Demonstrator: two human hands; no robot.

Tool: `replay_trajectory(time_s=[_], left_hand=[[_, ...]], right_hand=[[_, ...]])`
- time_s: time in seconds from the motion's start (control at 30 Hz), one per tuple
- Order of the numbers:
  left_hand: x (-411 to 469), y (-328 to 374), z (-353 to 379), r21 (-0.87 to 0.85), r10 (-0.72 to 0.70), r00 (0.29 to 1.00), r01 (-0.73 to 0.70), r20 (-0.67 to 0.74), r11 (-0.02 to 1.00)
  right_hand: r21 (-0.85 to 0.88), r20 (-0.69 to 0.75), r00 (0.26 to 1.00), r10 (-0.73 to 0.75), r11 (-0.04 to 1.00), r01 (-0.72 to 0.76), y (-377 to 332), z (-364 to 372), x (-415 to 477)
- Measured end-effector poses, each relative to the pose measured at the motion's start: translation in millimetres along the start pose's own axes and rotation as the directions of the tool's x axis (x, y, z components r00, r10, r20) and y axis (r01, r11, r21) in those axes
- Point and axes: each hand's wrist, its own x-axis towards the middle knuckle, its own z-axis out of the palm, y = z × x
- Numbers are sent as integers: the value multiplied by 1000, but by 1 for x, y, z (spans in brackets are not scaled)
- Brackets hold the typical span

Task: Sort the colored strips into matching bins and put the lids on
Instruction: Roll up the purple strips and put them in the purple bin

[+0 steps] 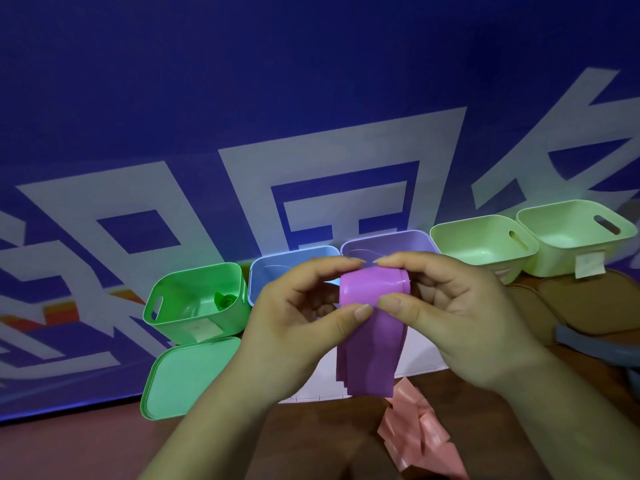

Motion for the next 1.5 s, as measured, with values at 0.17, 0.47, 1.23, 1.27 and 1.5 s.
replay_trajectory(time_s=[0.17,0.47,1.23,1.27,1.5], left_hand=[[-1,0,0,41,52,998,-51,-25,998],[-2,0,-2,12,-12,997,13,-75,1000],[-8,6,1,-18,-80,996,80,26,997],[-8,6,1,-13,-73,997,74,22,997],[-11,5,1,54,42,999,-42,-5,998]], right_hand=[[20,8,1000,26,999,-26,-1,1,-1],[-10,37,998,42,999,-41,-2,1,-1],[-45,-25,998,-51,998,50,-6,5,-9],[-47,-26,999,-44,998,42,-6,5,-9],[23,-22,1000,12,1000,-12,-9,5,-9]])
